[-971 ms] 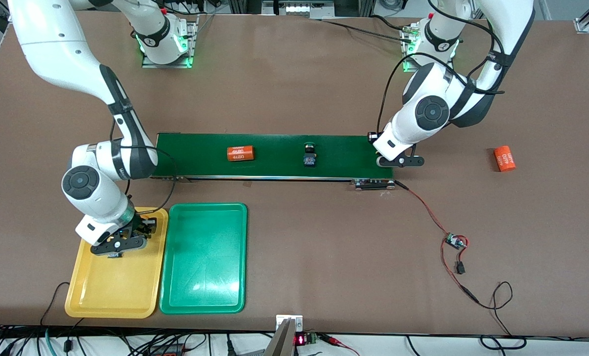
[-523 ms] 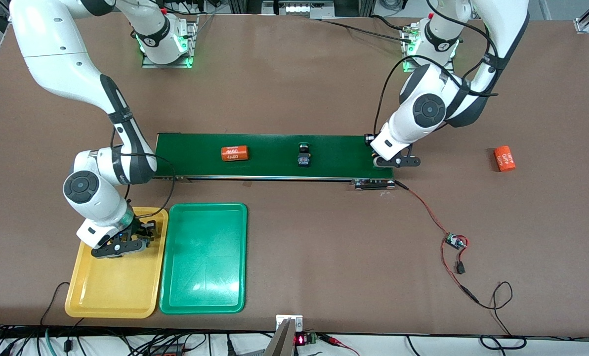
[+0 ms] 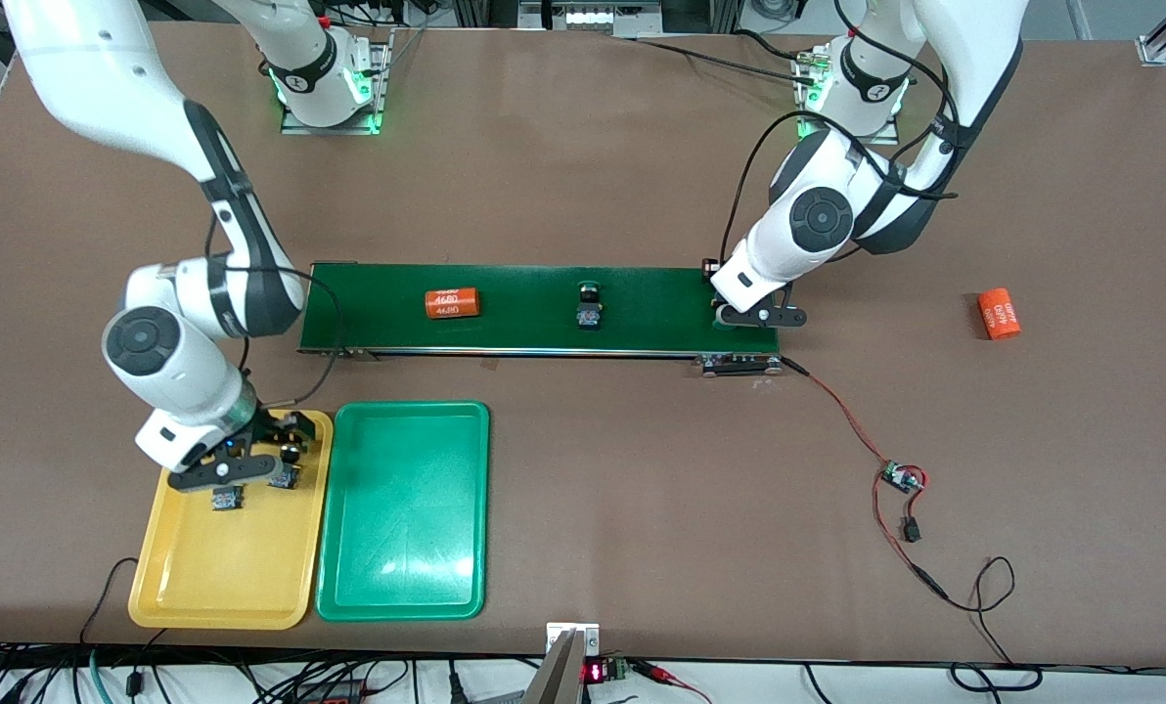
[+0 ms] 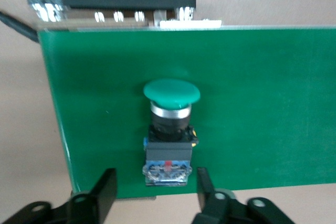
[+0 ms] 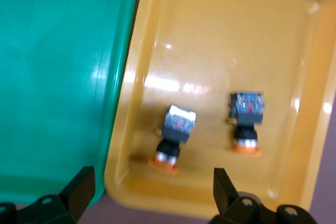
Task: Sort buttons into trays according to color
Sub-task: 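Reach the right gripper to the battery while the left gripper reaches another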
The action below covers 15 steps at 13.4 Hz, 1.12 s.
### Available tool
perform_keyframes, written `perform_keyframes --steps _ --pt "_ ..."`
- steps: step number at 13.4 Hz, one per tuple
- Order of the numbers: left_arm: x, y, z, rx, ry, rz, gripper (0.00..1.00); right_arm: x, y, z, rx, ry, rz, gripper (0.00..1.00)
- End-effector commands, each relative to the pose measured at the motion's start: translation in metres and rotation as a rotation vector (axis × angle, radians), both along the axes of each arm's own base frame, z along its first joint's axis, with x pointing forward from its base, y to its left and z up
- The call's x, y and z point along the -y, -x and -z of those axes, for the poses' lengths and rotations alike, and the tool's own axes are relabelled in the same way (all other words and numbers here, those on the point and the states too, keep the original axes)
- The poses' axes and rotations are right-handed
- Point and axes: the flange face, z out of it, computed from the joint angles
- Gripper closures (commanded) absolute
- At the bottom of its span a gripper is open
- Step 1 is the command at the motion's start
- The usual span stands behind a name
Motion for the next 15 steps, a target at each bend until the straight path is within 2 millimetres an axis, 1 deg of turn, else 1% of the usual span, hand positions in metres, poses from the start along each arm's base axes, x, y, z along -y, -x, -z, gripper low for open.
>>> perform_keyframes --steps 1,2,3,4,5,6,7,8,9,12,13,15 --pt "-0.024 -0.017 -0.05 0.087 0.001 -0.052 0.0 -0.018 0.034 -0.06 -0.062 -0.045 0.038 0.0" --pt "-0.049 -0.029 -0.059 0.106 -0.008 -0.097 0.0 -0.025 0.042 -0.076 -0.08 -0.044 0.034 0.0" --pt "-0.089 -0.043 -0.058 0.102 -0.021 -0.151 0.0 -0.029 0.051 -0.087 -0.1 -0.039 0.034 0.0" --pt "-0.135 -0.055 -0.056 0.098 -0.024 -0.202 0.0 -0.037 0.064 -0.094 -0.124 -0.034 0.026 0.0" --pt "-0.183 -0.065 -0.054 0.095 -0.023 -0.258 0.0 -0.045 0.079 -0.096 -0.137 -0.03 0.035 0.0" --pt "-0.226 -0.069 -0.05 0.088 -0.019 -0.312 0.0 -0.056 0.095 -0.096 -0.14 -0.026 0.056 0.0" --pt "-0.267 -0.072 -0.043 0.078 -0.014 -0.371 0.0 -0.068 0.108 -0.092 -0.148 -0.025 0.079 0.0" --pt "-0.299 -0.071 -0.036 0.068 -0.009 -0.425 0.0 -0.081 0.117 -0.093 -0.142 -0.024 0.098 0.0" --pt "-0.321 -0.07 -0.032 0.064 -0.012 -0.459 0.0 -0.085 0.122 -0.09 -0.141 -0.031 0.104 0.0" --pt "-0.384 -0.075 -0.024 0.092 -0.123 -0.418 0.0 -0.105 0.148 -0.08 -0.151 -0.073 0.088 0.0" --pt "-0.406 -0.069 -0.014 0.075 -0.124 -0.427 0.0 -0.106 0.154 -0.074 -0.139 -0.077 0.089 0.0" --pt "-0.438 -0.058 0.0 0.051 -0.103 -0.386 0.0 -0.125 0.169 -0.064 -0.14 -0.08 0.123 0.0"
